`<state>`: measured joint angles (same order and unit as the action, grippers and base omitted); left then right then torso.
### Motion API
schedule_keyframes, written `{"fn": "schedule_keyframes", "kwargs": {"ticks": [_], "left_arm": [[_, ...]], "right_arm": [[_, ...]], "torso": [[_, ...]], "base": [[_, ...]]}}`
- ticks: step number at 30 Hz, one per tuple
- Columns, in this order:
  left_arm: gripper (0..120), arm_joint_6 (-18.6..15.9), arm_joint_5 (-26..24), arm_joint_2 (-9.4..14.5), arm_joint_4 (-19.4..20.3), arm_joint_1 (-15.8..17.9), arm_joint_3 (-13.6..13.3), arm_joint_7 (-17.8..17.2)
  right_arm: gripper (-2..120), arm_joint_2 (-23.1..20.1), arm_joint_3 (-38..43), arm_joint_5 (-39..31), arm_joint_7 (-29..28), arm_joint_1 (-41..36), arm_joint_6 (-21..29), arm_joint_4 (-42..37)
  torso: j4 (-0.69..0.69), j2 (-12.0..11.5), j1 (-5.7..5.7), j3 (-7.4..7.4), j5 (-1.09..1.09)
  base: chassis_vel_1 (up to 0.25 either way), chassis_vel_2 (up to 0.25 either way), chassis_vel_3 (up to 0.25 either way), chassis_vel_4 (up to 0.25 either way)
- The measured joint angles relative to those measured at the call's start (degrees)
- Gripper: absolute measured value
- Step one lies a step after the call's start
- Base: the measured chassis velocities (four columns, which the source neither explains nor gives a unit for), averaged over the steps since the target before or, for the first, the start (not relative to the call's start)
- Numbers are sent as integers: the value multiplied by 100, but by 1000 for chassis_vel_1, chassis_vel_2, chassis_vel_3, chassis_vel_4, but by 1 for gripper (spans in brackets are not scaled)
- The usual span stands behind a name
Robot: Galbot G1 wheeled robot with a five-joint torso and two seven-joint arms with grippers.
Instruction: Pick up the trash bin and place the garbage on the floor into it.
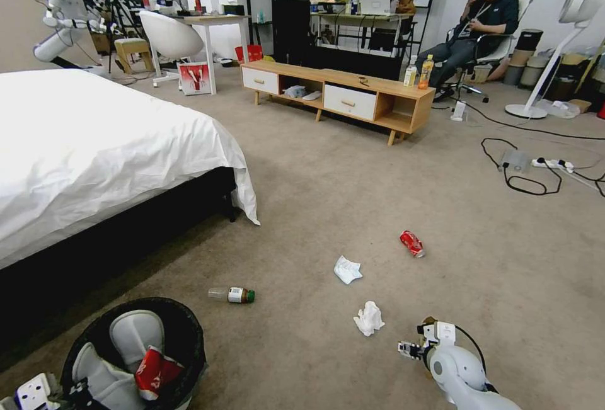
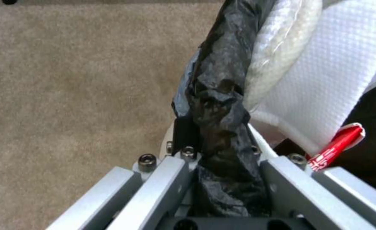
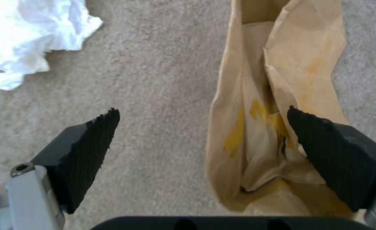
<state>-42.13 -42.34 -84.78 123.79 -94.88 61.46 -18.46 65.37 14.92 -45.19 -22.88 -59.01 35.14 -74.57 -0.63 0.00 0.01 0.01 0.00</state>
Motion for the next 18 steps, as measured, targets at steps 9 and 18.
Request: {"fn": "schedule_keyframes", "kwargs": {"ticks": [9,18], "left_arm": [[3,0,56,-19,-31,2,-16,22],[3,0,82,-32,-45,-9,-21,26]], "right_arm": [[100,167,-34,228,114,168,-94,412],[99,283,-49,421,183,263,-187,680]], "torso": [[0,0,0,0,0],[1,0,0,0,0]], "base": [[0,0,0,0],[0,0,0,0]]}}
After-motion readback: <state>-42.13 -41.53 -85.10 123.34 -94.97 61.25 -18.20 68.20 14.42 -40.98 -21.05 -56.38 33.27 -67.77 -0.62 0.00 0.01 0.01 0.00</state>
